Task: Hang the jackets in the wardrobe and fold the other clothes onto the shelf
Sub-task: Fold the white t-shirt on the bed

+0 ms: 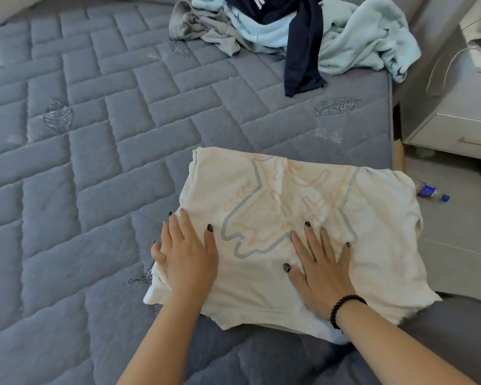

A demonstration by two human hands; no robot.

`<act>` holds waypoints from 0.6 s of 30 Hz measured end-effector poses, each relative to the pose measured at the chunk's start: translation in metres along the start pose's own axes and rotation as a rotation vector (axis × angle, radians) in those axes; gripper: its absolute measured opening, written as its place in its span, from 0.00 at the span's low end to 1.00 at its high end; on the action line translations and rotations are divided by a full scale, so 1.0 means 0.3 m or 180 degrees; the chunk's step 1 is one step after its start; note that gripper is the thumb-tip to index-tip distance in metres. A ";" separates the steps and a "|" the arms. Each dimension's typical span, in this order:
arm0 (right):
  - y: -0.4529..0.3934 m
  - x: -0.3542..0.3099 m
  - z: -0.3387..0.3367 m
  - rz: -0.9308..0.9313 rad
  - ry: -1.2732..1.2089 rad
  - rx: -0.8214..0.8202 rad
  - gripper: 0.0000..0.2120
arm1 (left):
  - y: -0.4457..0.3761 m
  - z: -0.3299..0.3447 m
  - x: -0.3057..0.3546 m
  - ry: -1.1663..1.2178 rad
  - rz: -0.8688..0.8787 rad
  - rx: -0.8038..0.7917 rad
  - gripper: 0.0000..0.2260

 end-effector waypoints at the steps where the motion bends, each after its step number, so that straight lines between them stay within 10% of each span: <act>1: -0.003 0.004 -0.001 -0.0001 -0.0001 0.0012 0.32 | -0.026 0.000 0.002 0.0023 -0.0017 -0.0034 0.29; 9: -0.008 0.016 -0.007 0.0018 -0.0203 0.0330 0.32 | 0.008 0.081 0.272 0.0097 0.0927 -0.0499 0.30; 18: 0.146 0.407 -0.017 0.1704 -0.1011 0.0743 0.34 | 0.203 0.279 0.669 -0.0903 0.2661 -0.0868 0.33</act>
Point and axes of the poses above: each hand's wrist, its own y-axis away from the middle knuckle, its own z-axis out of the palm, x = y × z, the point moved 5 cm from there along -y, towards the middle knuckle, and after that the axes turned 3 degrees about -y, right-handed, at the moved point
